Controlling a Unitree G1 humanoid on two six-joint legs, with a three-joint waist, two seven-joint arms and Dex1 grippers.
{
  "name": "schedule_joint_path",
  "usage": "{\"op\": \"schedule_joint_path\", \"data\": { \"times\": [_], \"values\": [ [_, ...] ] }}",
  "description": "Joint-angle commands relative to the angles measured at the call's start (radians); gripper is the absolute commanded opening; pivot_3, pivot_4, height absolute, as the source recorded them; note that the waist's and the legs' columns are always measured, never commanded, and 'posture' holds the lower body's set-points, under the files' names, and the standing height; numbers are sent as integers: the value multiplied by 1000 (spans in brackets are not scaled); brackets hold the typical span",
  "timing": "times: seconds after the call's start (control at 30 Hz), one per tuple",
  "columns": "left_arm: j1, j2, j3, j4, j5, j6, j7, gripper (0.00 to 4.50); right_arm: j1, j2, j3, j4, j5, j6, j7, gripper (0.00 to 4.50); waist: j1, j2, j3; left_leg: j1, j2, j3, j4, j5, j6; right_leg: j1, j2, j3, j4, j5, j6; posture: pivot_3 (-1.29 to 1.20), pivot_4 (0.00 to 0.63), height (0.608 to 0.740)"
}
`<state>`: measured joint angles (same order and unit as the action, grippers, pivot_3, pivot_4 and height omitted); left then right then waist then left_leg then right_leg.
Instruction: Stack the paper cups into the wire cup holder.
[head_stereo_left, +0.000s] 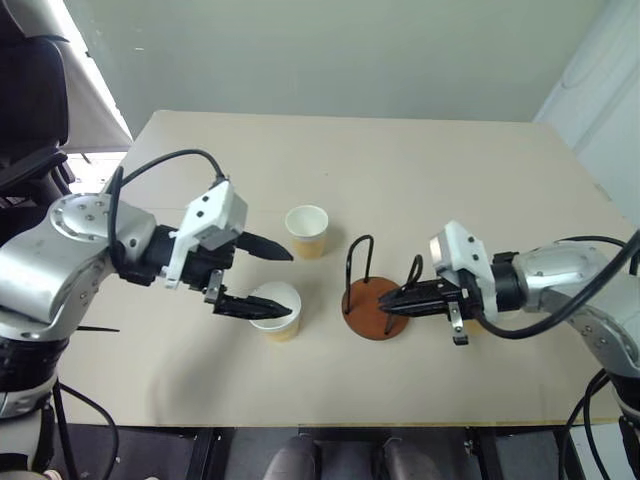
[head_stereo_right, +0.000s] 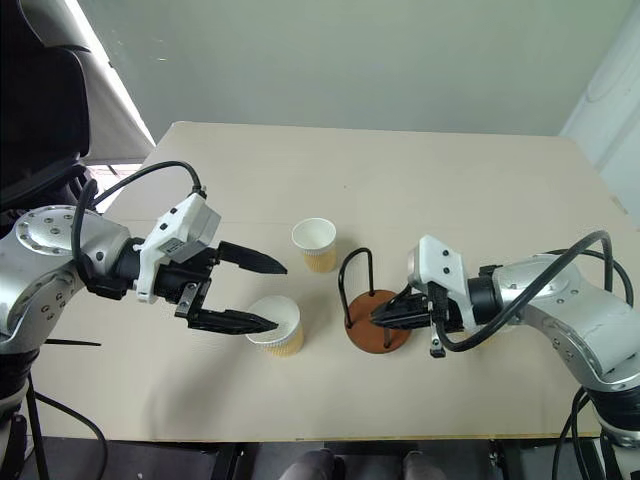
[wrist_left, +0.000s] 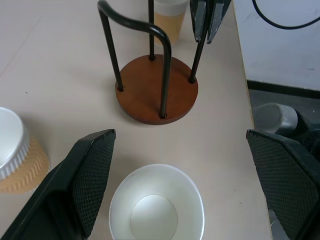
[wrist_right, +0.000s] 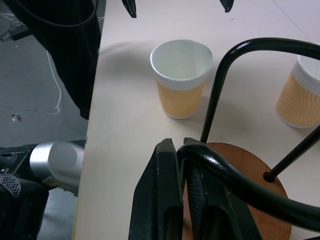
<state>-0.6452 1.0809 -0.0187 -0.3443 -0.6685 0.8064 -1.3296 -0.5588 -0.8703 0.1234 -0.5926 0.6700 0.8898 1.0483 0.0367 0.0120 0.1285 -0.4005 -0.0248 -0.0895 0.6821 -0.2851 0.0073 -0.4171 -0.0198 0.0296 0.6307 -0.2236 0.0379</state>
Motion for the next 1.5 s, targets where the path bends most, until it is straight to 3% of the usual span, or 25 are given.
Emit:
{"op": "schedule_joint_path", "data": {
  "times": [0.03, 0.33, 0.43, 0.77, 1.2, 1.5],
  "values": [
    [-16, 3, 8, -30, -8, -5, -1, 4500, 4, -6, 11, -25, -12, -37, 10, 25, -1, 0, 0, 0, 0, 0, 0, 0, 0, 0, 0, 0, 0, 0, 0, 0, 150, 740],
    [-24, -12, 13, -24, -5, -5, 20, 4500, 38, -25, 90, -3, -106, -104, 27, 25, -3, 0, 0, 0, 0, 0, 0, 0, 0, 0, 0, 0, 0, 0, 0, 0, 150, 740],
    [-25, -15, 12, -22, -4, -8, 25, 4500, 45, -32, 103, 4, -127, -119, 37, 767, -3, 0, 0, 0, 0, 0, 0, 0, 0, 0, 0, 0, 0, 0, 0, 0, 150, 740],
    [-37, -45, 4, -12, 4, -14, 43, 4500, 84, -64, 89, 14, -169, -153, 54, 4189, -4, 0, 0, 0, 0, 0, 0, 0, 0, 0, 0, 0, 0, 0, 0, 0, 150, 740],
    [-51, -67, -21, 8, 18, -36, 41, 4500, 194, -214, -47, -50, -136, -148, 86, 4189, -4, 0, 0, 0, 0, 0, 0, 0, 0, 1, 0, 0, 0, 0, 0, 0, 150, 740],
    [-83, -68, -16, 49, 44, -61, 33, 4500, 187, -269, -243, -76, 20, -54, 81, 4189, -5, 0, 0, 0, 0, 0, 0, 0, 0, 1, 0, 0, 0, 0, 0, 0, 150, 740]
  ]
}}
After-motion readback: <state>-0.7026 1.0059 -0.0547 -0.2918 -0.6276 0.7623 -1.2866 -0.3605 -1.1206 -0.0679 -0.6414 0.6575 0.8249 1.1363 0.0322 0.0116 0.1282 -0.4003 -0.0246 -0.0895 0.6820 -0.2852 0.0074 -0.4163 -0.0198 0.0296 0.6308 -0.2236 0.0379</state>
